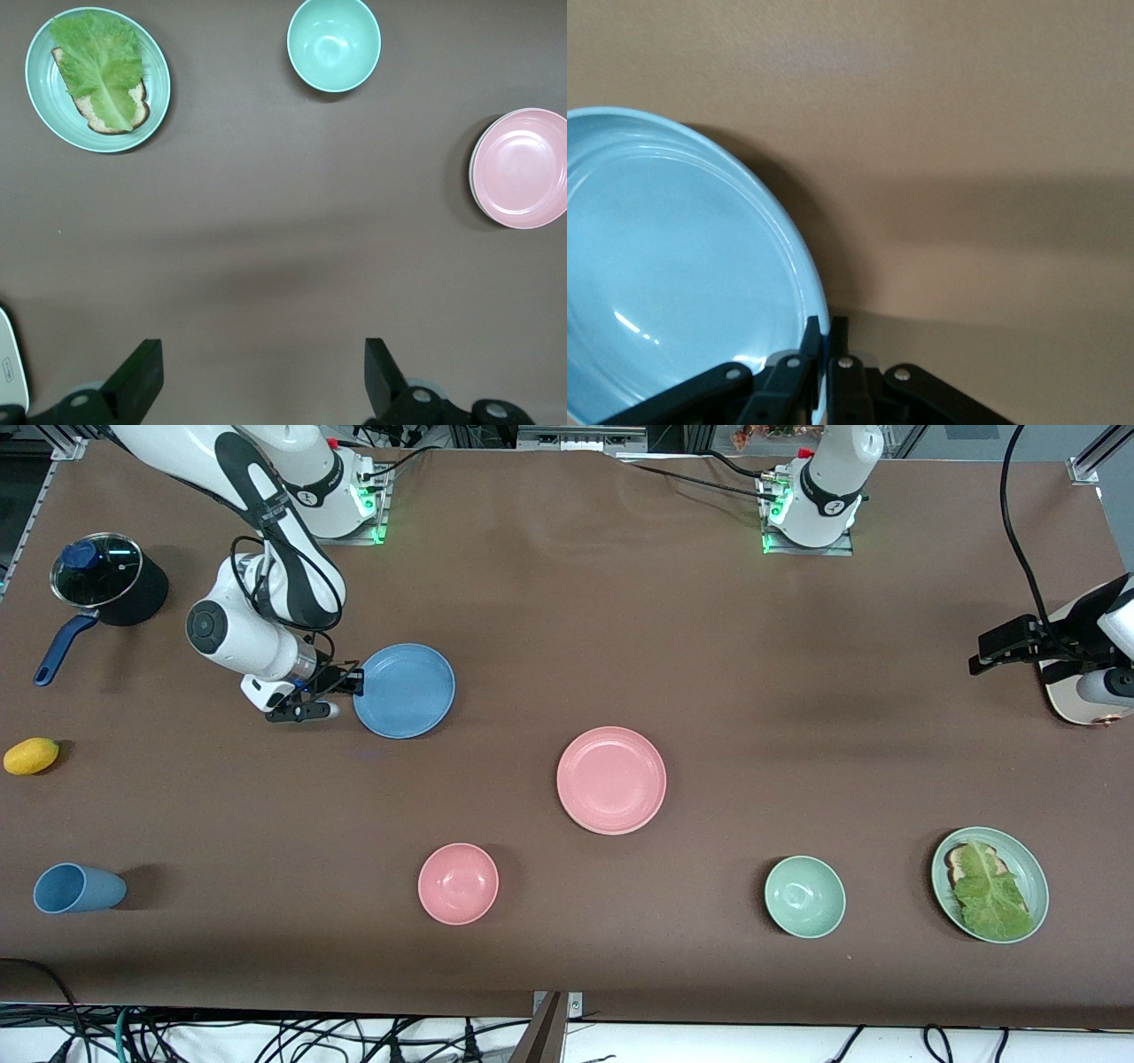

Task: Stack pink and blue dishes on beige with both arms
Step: 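Close the right gripper on the blue plate's rim, then carry the blue plate with the right gripper onto the pink plate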

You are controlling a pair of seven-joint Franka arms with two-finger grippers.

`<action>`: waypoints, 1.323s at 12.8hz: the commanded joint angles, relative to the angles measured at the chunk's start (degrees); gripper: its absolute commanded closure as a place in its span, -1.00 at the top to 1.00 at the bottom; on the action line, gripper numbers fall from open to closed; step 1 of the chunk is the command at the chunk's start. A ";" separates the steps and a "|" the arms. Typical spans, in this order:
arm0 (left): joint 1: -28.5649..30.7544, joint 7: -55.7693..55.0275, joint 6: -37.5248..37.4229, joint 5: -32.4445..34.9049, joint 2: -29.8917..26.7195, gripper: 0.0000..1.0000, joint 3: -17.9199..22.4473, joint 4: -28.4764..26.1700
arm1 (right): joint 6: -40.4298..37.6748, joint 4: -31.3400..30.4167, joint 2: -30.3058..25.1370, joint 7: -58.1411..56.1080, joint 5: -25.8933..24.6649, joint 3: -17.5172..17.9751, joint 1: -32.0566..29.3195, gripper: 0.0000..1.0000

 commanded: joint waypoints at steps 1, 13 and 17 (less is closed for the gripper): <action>0.88 -3.98 0.41 0.27 -1.62 1.00 -0.94 -1.11 | -5.41 2.89 -2.64 -0.31 1.42 0.65 -0.34 -1.00; 0.09 -7.88 -0.37 1.41 -2.50 1.00 -1.02 -1.02 | -25.67 46.72 13.14 41.21 1.42 0.74 15.19 -1.00; 0.17 -7.79 -0.64 1.59 -2.41 1.00 -1.20 -0.93 | -13.04 53.26 22.55 53.19 1.42 0.74 24.16 -1.00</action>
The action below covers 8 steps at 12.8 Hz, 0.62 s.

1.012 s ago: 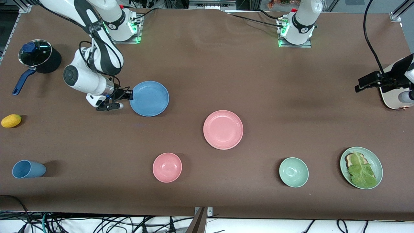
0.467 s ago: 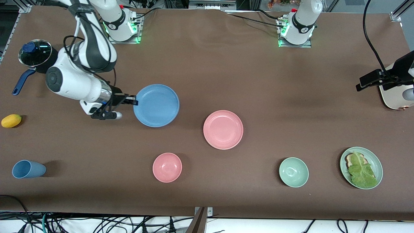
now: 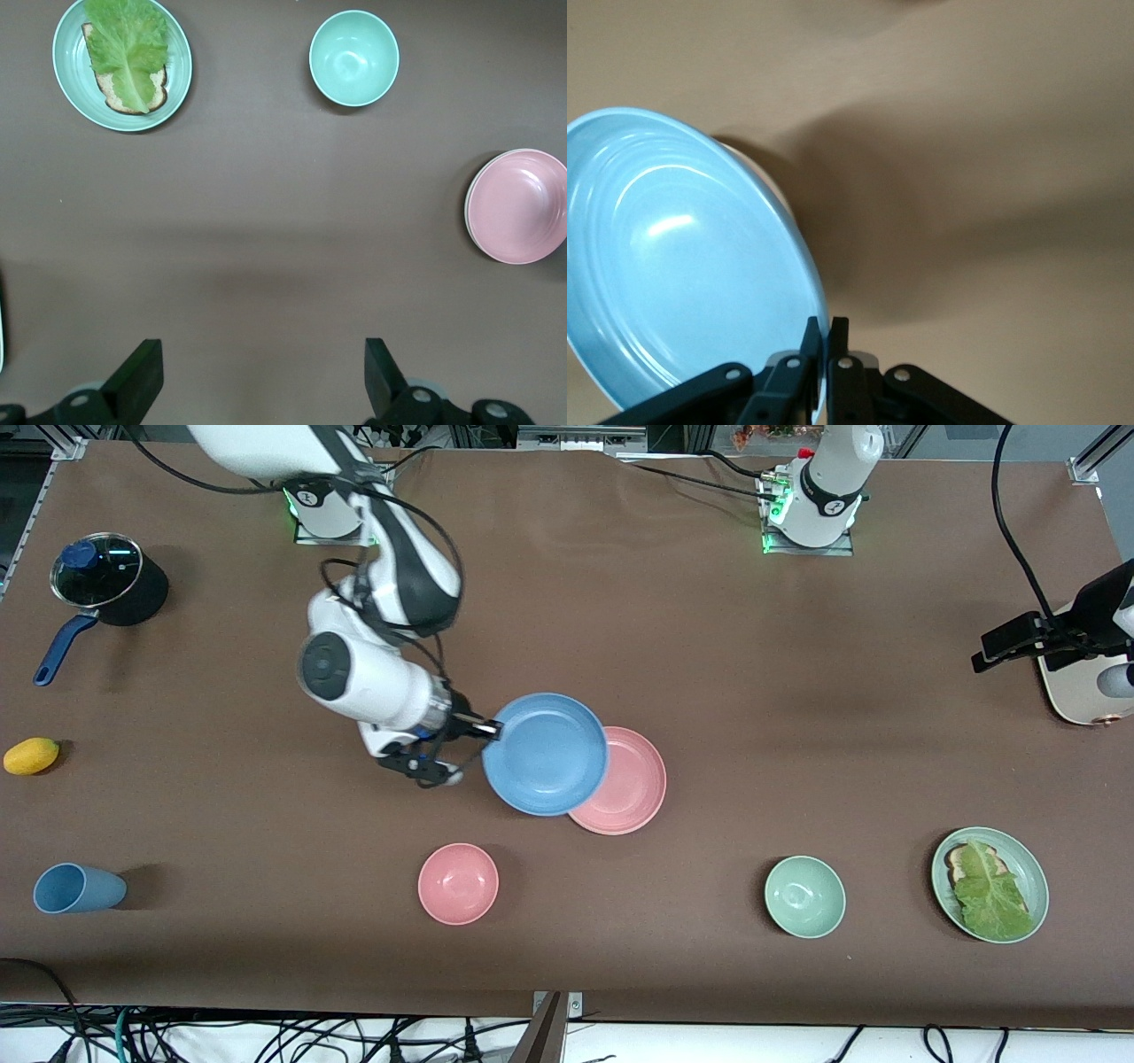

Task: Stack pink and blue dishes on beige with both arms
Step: 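Carry the blue plate with the right gripper onto the pink plate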

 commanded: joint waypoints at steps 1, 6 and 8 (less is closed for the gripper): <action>0.09 1.34 -0.40 2.81 -1.03 1.00 -0.35 -0.63 | 8.16 5.01 6.76 6.35 0.62 -0.51 5.04 -1.00; -0.08 3.54 -0.93 3.88 -0.77 1.00 -0.35 0.08 | 16.19 5.46 11.69 8.39 0.26 -0.60 7.78 -1.00; -0.17 3.54 -1.01 3.88 -0.77 1.00 -0.43 -0.01 | 16.46 5.46 12.66 8.30 0.00 -0.60 7.87 -1.00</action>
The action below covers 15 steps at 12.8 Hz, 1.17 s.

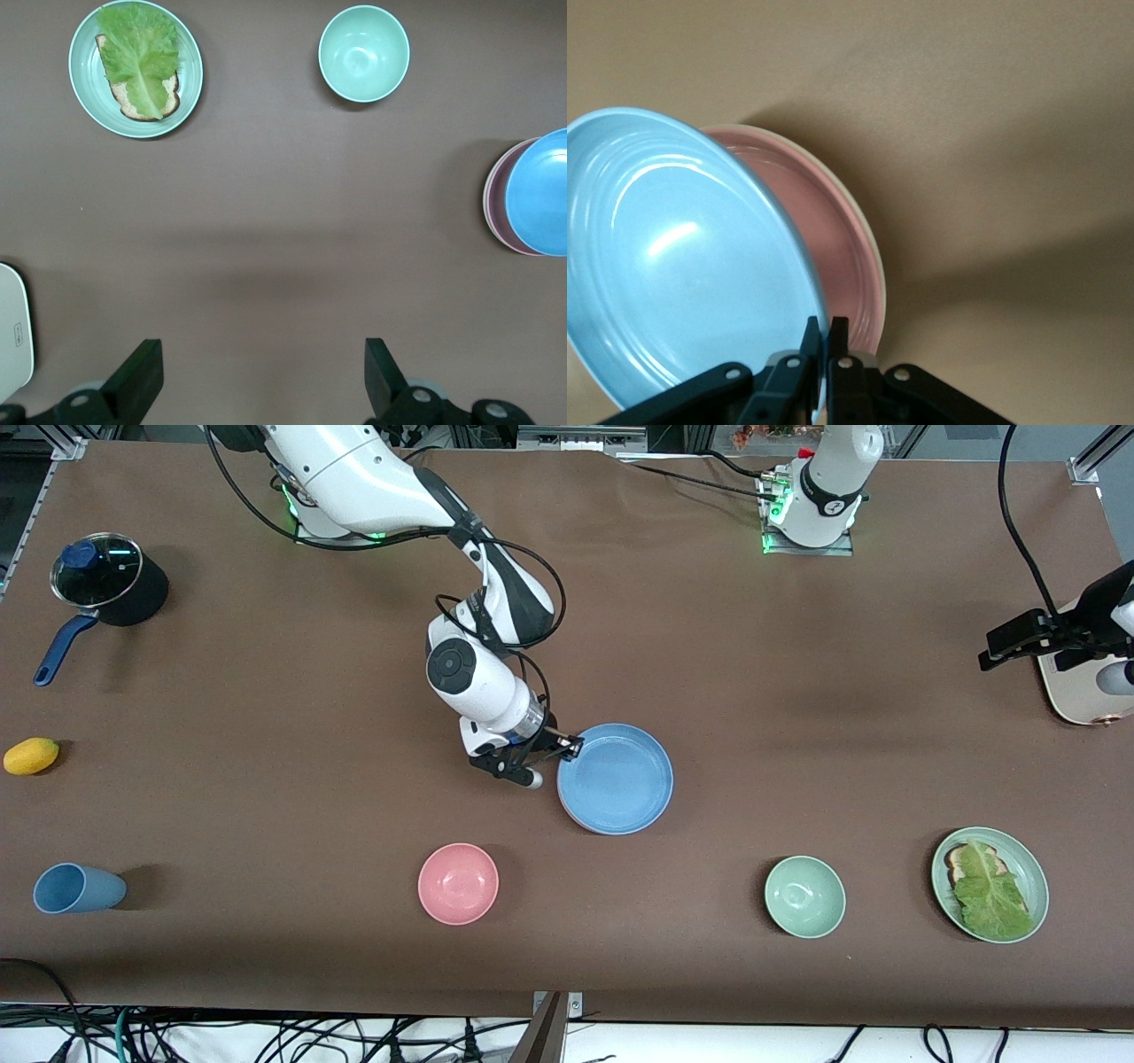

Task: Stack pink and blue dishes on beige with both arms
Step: 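Open the right gripper to release the blue plate on the stack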

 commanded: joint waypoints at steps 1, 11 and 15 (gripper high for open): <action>-0.26 0.97 -0.85 1.68 -0.66 1.00 -0.99 0.05 | 0.30 2.06 1.70 0.40 -0.09 -0.35 0.46 -1.00; -0.26 1.14 -0.85 1.77 -0.57 1.00 -1.08 0.06 | -11.19 1.89 -3.12 0.05 -6.57 -4.20 0.37 1.00; -0.34 1.06 -0.85 1.68 -0.57 1.00 -1.17 0.14 | -26.45 1.63 -11.11 -11.31 -10.11 -11.48 0.11 1.00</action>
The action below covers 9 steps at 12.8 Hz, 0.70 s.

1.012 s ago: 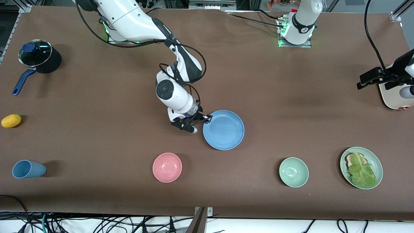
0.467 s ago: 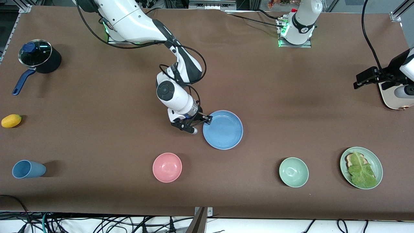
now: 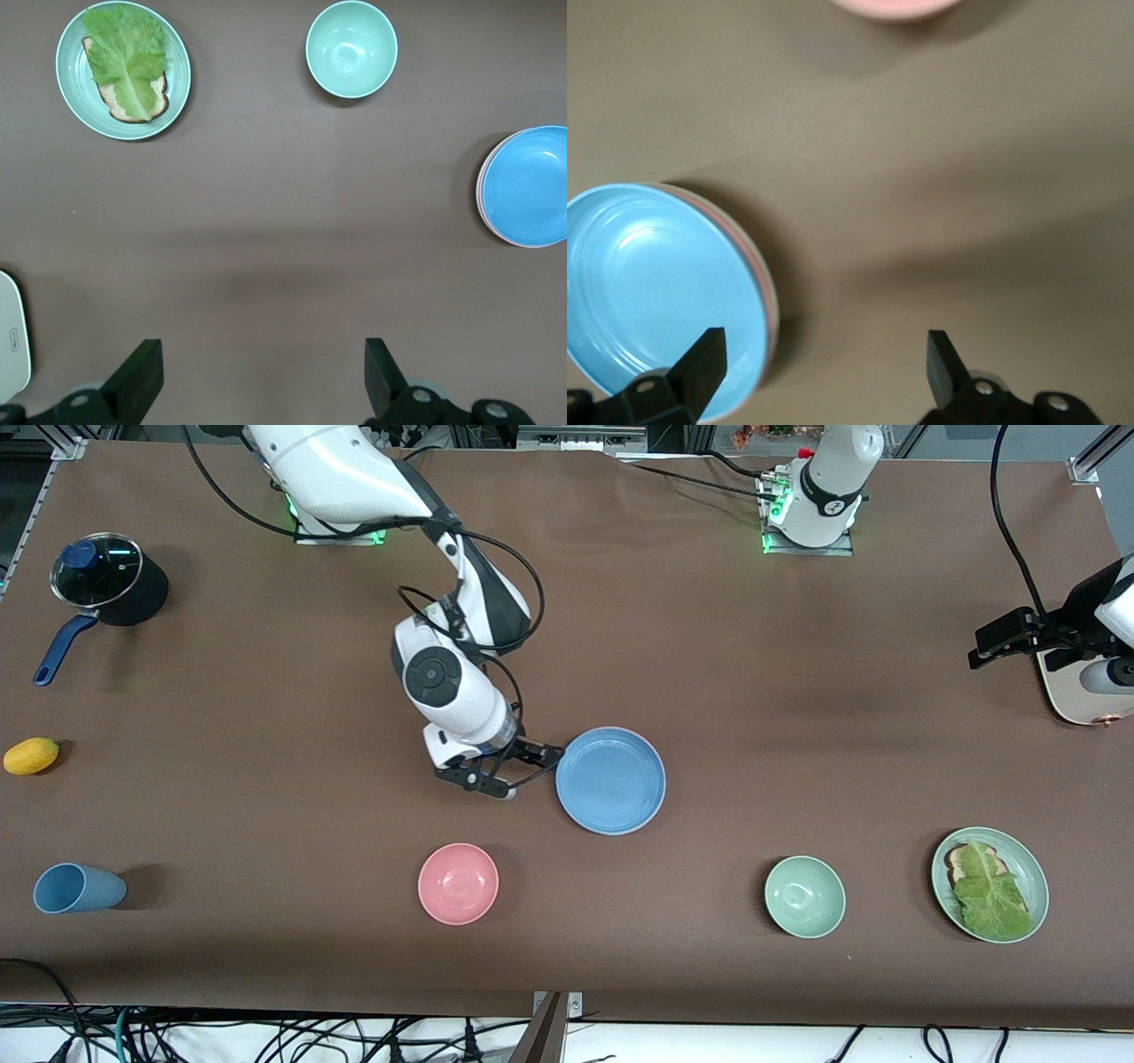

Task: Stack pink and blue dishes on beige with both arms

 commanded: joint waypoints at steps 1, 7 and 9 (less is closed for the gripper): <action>-0.30 0.99 -0.70 1.67 -0.57 1.00 -0.09 0.23 | -13.19 -1.45 -6.98 -13.85 -0.24 -6.58 0.04 1.00; 0.31 5.45 -0.62 1.49 0.04 1.00 0.26 0.32 | -34.76 -2.51 -18.94 -39.90 -0.94 -24.86 0.04 1.00; 0.31 6.44 -0.62 1.67 0.31 1.00 0.26 1.28 | -37.50 -1.19 -20.97 -43.97 -1.20 -26.91 -1.52 1.00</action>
